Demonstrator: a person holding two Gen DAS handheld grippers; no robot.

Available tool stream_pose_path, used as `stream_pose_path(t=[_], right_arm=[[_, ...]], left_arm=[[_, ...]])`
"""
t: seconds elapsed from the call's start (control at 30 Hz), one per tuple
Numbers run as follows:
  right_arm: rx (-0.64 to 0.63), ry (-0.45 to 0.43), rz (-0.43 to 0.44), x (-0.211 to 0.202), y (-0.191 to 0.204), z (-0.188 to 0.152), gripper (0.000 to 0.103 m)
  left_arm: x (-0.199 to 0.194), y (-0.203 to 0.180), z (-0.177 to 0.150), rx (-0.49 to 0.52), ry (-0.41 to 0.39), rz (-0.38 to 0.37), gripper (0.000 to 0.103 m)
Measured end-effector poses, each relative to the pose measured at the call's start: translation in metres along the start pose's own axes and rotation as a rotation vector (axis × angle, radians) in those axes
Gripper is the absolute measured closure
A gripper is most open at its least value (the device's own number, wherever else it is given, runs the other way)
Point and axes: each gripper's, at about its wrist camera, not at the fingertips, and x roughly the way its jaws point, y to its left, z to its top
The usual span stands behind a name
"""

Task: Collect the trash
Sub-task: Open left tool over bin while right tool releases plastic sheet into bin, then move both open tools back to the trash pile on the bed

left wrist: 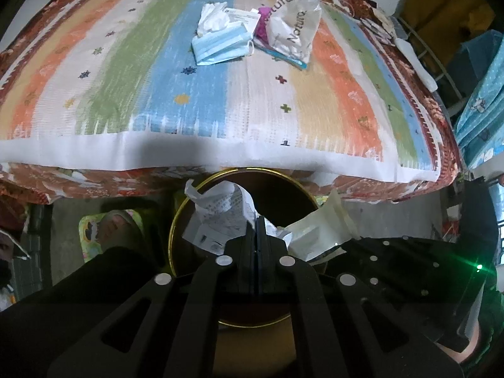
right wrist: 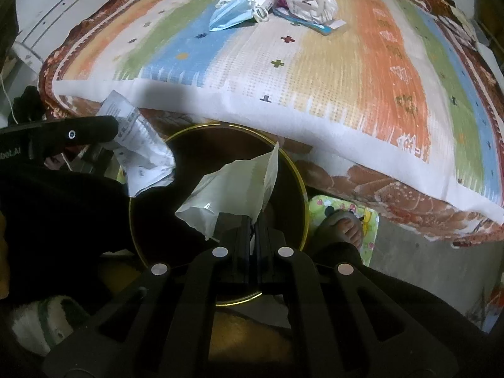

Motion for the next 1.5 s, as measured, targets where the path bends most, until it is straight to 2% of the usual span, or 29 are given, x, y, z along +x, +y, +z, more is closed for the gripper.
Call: stream_pose_path(t=[0.03, 0.07, 0.13, 0.3, 0.43, 0.83, 1.03, 1.1, 1.2, 1.33, 1.5], right_arm=[[0.01, 0.004, 0.004, 0.001, -0.001, 0.0, 0.09], [0.015, 0.003, 0.007, 0.0, -0.002, 0.001, 0.085], [0.022, -0.001, 0.009, -0.001, -0.003, 0.001, 0.082], [0.033, -0.02, 0.014, -0.004, -0.005, 0.003, 0.072], [0.04, -0.037, 0.018, -0.007, -0.007, 0.005, 0.065], [0.057, -0.087, 0.032, -0.017, -0.01, 0.011, 0.057], [0.078, -0.145, 0.048, -0.03, -0.016, 0.02, 0.05], [0.072, -0.172, 0.03, -0.036, -0.017, 0.024, 0.048], [0.051, -0.208, 0.013, -0.044, -0.017, 0.027, 0.041], [0.013, -0.244, -0.026, -0.053, -0.015, 0.036, 0.037], [-0.003, -0.291, -0.008, -0.064, -0.017, 0.047, 0.025]], left_arm=[[0.001, 0.0, 0.001, -0.005, 0.004, -0.008, 0.094], [0.001, 0.0, 0.001, -0.009, 0.006, -0.017, 0.078], [-0.002, 0.0, 0.002, -0.013, -0.009, -0.023, 0.066], [-0.006, 0.005, 0.004, -0.045, -0.026, -0.043, 0.062], [-0.005, 0.004, 0.005, -0.049, -0.019, -0.07, 0.046], [-0.01, 0.01, 0.012, -0.084, -0.045, -0.059, 0.045], [-0.02, 0.014, 0.018, -0.075, -0.092, 0.003, 0.038], [-0.024, 0.014, 0.022, -0.065, -0.109, 0.017, 0.035], [-0.032, 0.022, 0.03, -0.084, -0.129, 0.003, 0.031], [-0.043, 0.026, 0.042, -0.065, -0.172, 0.053, 0.025], [-0.051, 0.03, 0.056, -0.04, -0.202, 0.093, 0.018]])
